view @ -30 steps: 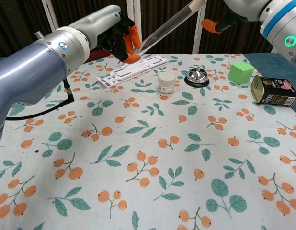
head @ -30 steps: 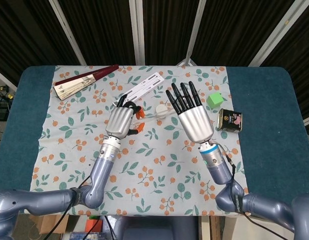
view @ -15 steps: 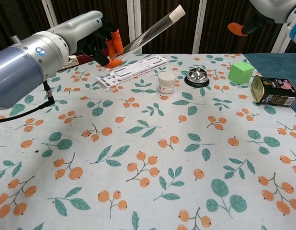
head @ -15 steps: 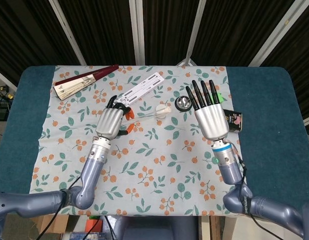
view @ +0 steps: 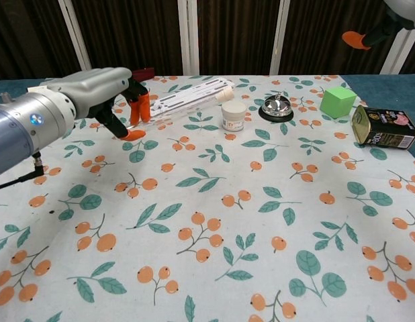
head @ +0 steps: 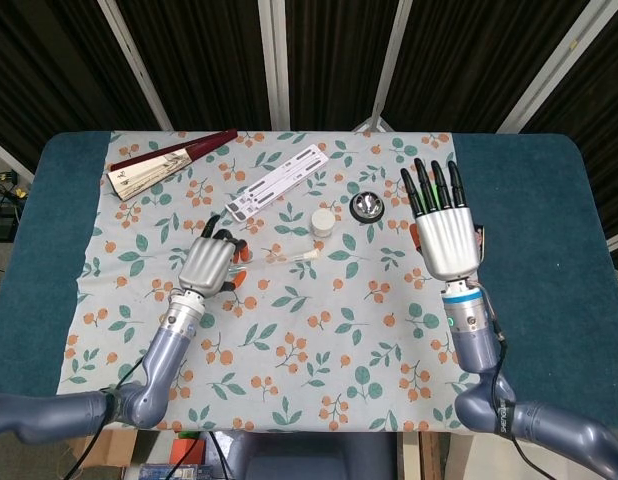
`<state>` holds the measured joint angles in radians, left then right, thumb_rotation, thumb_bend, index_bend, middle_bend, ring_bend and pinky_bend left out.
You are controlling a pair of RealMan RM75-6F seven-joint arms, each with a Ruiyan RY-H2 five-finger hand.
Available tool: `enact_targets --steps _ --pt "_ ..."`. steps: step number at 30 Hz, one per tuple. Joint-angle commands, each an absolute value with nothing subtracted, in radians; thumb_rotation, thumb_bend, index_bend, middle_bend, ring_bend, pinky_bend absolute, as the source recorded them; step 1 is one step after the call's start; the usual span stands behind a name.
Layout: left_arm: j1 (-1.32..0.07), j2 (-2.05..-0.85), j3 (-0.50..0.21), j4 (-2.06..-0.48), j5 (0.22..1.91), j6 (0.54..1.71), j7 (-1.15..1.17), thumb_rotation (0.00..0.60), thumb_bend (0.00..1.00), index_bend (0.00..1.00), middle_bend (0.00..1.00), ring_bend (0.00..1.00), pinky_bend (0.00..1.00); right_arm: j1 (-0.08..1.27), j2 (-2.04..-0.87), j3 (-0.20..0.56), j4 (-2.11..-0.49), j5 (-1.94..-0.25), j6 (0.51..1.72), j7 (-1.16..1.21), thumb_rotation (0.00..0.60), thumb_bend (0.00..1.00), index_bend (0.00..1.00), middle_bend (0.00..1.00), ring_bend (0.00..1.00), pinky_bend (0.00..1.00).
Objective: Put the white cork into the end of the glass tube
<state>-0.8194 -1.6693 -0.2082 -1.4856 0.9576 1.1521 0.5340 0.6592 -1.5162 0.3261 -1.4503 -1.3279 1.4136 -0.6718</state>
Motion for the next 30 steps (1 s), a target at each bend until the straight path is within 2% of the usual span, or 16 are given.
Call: enact_targets --steps 1,7,17,22,25,27,30 --pt "-0.816 -1.696 -0.195 -1.459 0.950 1.142 0.548 0.600 0.54 0.70 0.76 0.28 0.00 0.655 -1.509 0.325 -1.465 -1.328 1.417 -0.669 0.600 0.36 0.00 0.05 0.00 0.00" --pt "-0.821 -1.744 -0.188 -1.406 0.932 1.127 0.582 0.600 0.52 0.67 0.74 0.28 0.00 0.645 -1.496 0.325 -1.489 -1.315 1.416 -0.670 0.600 0.36 0.00 0.05 0.00 0.00" --pt "-0.816 -1.740 -0.181 -1.419 0.883 1.104 0.649 0.600 0.41 0.56 0.64 0.26 0.00 0.632 -1.482 0.321 -1.505 -1.301 1.413 -0.656 0.600 0.36 0.00 0.05 0.00 0.00" --pt "-0.811 -1.730 -0.182 -1.446 0.871 1.112 0.671 0.600 0.37 0.48 0.49 0.21 0.00 0.623 -1.481 0.313 -1.509 -1.297 1.413 -0.652 0.600 0.36 0.00 0.05 0.00 0.00" --pt "-0.805 -1.714 -0.190 -1.477 0.864 1.119 0.672 0.600 0.36 0.40 0.39 0.17 0.00 0.617 -1.476 0.309 -1.519 -1.296 1.416 -0.652 0.600 0.36 0.00 0.05 0.00 0.00" --pt "-0.799 -1.698 -0.195 -1.499 0.861 1.126 0.669 0.600 0.34 0.31 0.31 0.14 0.00 0.612 -1.472 0.306 -1.527 -1.298 1.419 -0.651 0.600 0.36 0.00 0.05 0.00 0.00" --pt "-0.787 -1.668 -0.197 -1.536 0.855 1.136 0.668 0.600 0.32 0.23 0.26 0.11 0.00 0.602 -1.463 0.300 -1.539 -1.298 1.423 -0.645 0.600 0.36 0.00 0.05 0.00 0.00"
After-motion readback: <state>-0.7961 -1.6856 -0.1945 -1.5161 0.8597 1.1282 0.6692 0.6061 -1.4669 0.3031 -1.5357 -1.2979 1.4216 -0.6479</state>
